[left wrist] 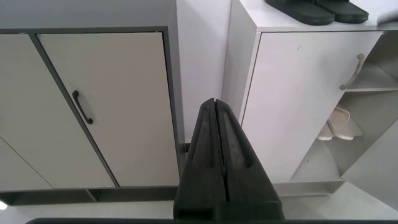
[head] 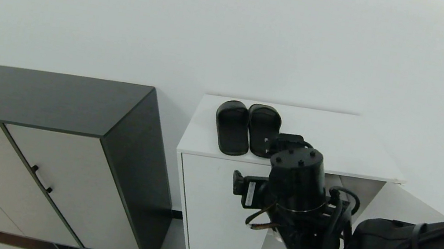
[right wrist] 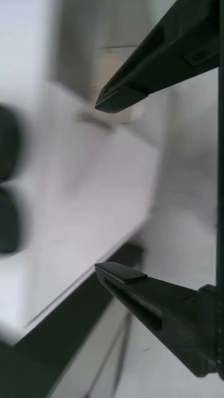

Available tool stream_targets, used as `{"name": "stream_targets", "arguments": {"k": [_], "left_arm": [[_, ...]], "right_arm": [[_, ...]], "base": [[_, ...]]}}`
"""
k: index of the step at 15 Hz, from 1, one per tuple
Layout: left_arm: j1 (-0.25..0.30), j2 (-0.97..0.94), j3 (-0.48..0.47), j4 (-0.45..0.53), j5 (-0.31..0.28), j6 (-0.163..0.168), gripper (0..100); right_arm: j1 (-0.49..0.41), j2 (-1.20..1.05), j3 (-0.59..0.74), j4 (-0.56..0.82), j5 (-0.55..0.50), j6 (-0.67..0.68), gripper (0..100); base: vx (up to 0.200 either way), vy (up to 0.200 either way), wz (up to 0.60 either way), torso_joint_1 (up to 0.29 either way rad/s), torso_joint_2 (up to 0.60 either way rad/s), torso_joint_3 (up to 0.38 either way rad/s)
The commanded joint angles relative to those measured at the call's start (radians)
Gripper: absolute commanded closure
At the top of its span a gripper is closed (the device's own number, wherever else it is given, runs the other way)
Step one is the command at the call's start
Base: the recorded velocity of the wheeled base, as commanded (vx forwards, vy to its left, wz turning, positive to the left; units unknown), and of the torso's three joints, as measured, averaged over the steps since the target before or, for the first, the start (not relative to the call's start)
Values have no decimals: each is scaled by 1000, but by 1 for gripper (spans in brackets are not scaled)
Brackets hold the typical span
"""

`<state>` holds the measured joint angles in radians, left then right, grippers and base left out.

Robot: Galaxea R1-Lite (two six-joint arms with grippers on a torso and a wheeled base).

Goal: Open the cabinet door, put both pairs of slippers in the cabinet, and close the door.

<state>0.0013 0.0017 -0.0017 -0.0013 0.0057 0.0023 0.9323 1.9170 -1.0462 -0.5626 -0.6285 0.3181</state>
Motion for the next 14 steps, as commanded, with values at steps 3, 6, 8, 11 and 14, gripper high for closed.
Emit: {"name": "stream_targets", "arguments": {"k": [3, 6, 8, 11, 14], "left_arm": [[0, 0, 0, 0, -1, 2, 100], [0, 0, 0, 0, -1, -1, 100], [0, 0, 0, 0, -1, -1, 100], [0, 0, 0, 0, -3, -1, 100], [0, 0, 0, 0, -3, -1, 100]], "right_arm": [[-7, 68, -46, -183, -10, -182, 0], [-10, 79, -58, -184, -2, -183, 0], [-18, 77, -49, -186, -2, -183, 0], [-23, 71, -49, -189, -5, -182, 0], [-23, 76, -66, -184, 0, -186, 0]], "base": [[0, 0, 0, 0, 0, 0], [67, 0, 0, 2, 2, 1], [200, 0, 0, -7, 2, 2], [200, 0, 0, 9, 6, 2], [200, 0, 0, 6, 2, 2]]}}
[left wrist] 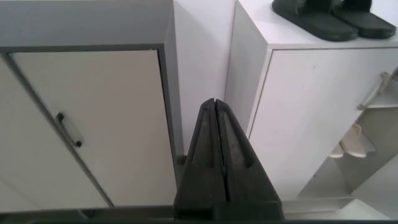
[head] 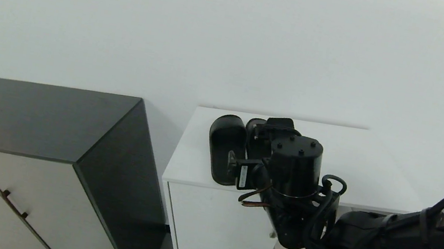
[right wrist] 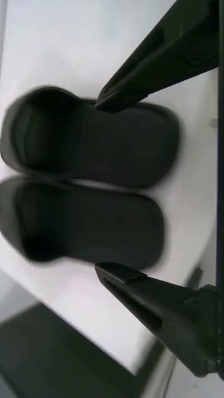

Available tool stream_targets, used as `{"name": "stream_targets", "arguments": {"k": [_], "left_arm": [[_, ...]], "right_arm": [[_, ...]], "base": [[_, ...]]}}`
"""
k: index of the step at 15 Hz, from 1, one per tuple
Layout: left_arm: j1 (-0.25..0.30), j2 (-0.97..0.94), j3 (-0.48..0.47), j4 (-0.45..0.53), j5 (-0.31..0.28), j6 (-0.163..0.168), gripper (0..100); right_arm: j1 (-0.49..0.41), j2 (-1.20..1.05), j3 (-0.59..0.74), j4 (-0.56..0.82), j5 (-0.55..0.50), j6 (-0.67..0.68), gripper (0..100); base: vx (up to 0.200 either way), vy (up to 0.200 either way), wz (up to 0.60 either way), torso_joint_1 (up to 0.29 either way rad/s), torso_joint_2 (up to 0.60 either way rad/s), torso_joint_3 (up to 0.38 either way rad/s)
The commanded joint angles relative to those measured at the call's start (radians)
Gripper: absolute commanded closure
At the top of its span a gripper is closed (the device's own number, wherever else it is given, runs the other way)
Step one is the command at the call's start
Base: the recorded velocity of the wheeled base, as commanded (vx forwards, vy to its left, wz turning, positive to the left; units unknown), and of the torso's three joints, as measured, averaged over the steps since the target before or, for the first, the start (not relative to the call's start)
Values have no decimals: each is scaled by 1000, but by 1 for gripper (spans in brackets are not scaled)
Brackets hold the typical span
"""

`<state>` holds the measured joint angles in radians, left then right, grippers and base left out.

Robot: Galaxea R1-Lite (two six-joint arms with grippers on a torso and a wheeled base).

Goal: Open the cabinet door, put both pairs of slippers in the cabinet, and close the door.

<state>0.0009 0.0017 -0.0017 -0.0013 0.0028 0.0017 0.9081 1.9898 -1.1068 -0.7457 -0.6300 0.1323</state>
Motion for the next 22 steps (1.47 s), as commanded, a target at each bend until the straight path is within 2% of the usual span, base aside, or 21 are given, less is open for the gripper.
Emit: {"name": "stream_targets", "arguments": {"k": [1, 3, 7, 10, 17, 22], "left_arm": [[1, 0, 0, 0, 0, 0, 100], [1, 0, 0, 0, 0, 1, 100], [1, 0, 0, 0, 0, 3, 100], [1, 0, 0, 0, 0, 3, 100], [1, 0, 0, 0, 0, 1, 100], [1, 0, 0, 0, -1, 1, 100]], "right_arm": [[3, 3, -11, 2, 4, -3, 0], [-3, 34, -54, 29, 16, -3, 0], [-11, 64, -74, 40, 24, -3, 0], [-15, 86, -84, 42, 67, 1, 0], [-81, 202, -238, 92, 102, 3, 0], [-95, 259, -364, 177, 102, 3, 0]], "base": [[200, 0, 0, -2, 7, 2], [200, 0, 0, 2, 0, 2], [0, 0, 0, 0, 0, 0], [0, 0, 0, 0, 0, 0], [0, 0, 0, 0, 0, 0], [0, 0, 0, 0, 0, 0]]}}
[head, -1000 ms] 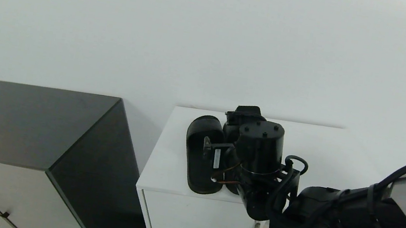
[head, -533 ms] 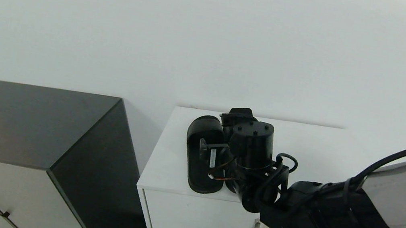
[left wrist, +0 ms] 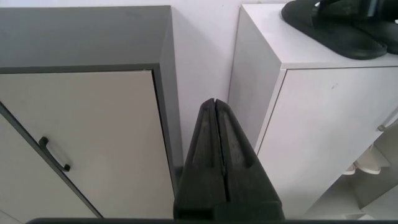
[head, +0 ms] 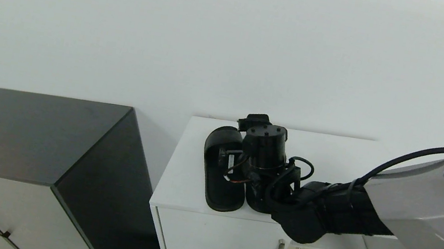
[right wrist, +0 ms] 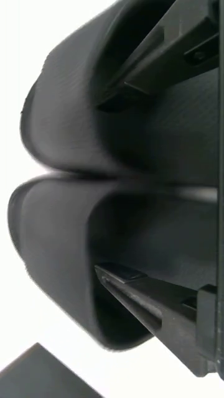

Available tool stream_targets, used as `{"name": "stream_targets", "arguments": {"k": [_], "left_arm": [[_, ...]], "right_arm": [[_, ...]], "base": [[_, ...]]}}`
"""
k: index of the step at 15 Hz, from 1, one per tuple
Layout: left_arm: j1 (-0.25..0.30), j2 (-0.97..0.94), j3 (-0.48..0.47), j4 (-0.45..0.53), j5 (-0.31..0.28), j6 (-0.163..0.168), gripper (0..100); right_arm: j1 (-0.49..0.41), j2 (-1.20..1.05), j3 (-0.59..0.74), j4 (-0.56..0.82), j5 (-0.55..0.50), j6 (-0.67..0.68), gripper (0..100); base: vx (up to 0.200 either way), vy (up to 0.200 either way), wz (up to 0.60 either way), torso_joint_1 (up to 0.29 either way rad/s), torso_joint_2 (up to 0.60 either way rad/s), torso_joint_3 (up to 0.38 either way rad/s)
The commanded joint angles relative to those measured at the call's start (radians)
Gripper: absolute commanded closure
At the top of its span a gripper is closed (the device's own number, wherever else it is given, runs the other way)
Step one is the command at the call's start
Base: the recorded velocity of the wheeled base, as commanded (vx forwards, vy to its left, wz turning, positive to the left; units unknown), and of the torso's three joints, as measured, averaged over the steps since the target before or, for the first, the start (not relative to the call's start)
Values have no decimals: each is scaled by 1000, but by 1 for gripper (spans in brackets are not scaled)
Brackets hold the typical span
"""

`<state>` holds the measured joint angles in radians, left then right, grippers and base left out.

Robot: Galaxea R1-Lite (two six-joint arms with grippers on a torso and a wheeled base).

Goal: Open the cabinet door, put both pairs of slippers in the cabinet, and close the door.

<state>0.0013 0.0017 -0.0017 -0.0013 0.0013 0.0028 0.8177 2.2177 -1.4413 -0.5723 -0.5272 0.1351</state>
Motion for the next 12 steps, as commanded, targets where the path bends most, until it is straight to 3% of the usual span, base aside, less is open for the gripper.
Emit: {"name": "stream_targets", "arguments": {"k": [1, 4, 5, 12], "left_arm": [[0, 0, 0, 0, 0, 0, 100], [0, 0, 0, 0, 0, 2, 100], [0, 0, 0, 0, 0, 0, 100], [0, 0, 0, 0, 0, 0, 100]], "right_arm": [[-9, 46, -54, 5, 0, 0, 0], [-15, 73, -90, 17, -2, 0, 0], [-17, 79, -96, 17, 0, 0, 100], [-25, 82, -142, 19, -5, 0, 100]], "base": [[0, 0, 0, 0, 0, 0], [0, 0, 0, 0, 0, 0], [0, 0, 0, 0, 0, 0], [0, 0, 0, 0, 0, 0]]}}
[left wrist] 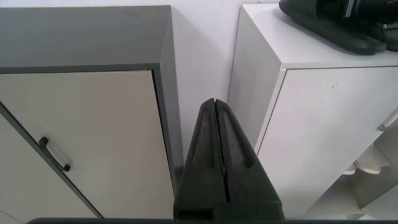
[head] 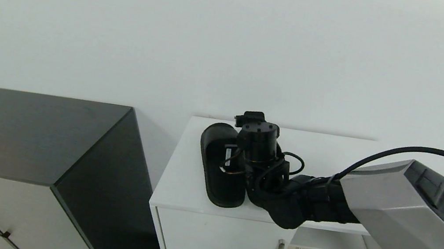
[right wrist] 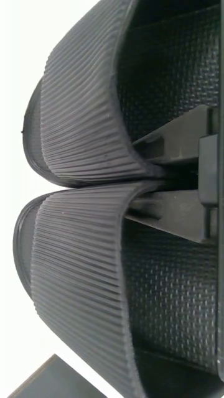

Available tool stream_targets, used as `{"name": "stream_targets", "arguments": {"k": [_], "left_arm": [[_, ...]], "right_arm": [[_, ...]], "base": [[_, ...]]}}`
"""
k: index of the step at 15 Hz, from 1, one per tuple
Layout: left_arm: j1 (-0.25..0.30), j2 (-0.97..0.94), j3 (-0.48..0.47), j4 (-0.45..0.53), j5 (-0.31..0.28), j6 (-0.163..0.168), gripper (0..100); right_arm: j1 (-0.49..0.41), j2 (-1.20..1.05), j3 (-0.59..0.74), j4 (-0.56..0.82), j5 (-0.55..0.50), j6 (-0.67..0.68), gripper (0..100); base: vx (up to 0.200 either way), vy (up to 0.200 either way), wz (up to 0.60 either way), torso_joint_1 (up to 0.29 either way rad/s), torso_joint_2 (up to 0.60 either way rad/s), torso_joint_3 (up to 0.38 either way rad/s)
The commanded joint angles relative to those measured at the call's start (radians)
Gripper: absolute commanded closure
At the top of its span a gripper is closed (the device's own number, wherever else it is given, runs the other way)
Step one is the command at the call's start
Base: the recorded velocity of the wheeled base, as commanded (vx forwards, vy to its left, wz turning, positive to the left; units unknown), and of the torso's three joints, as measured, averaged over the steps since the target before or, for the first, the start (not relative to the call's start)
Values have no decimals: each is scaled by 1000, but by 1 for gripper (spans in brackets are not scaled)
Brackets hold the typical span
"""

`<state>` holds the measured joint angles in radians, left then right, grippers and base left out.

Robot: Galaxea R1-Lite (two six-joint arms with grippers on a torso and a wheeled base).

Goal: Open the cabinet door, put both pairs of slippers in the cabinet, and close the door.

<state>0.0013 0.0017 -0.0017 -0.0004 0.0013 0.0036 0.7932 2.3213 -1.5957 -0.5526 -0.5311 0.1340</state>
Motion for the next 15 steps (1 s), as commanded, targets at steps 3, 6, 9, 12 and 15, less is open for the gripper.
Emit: {"name": "stream_targets", "arguments": {"k": [3, 6, 9, 12, 15], "left_arm": [[0, 0, 0, -1, 0, 1, 100], [0, 0, 0, -1, 2, -1, 100], [0, 0, 0, -1, 2, -2, 100], [0, 0, 0, -1, 2, 1, 100], [0, 0, 0, -1, 3, -1, 100]], "right_arm": [[3, -137, 154, -13, -1, 1, 100], [27, -296, 405, -122, 2, -4, 100], [72, -456, 648, -181, 10, -2, 100], [95, -548, 751, -181, 22, 1, 100], [123, -577, 789, -181, 34, -4, 100]], "base": [[0, 0, 0, 0, 0, 0], [0, 0, 0, 0, 0, 0], [0, 0, 0, 0, 0, 0], [0, 0, 0, 0, 0, 0], [0, 0, 0, 0, 0, 0]]}}
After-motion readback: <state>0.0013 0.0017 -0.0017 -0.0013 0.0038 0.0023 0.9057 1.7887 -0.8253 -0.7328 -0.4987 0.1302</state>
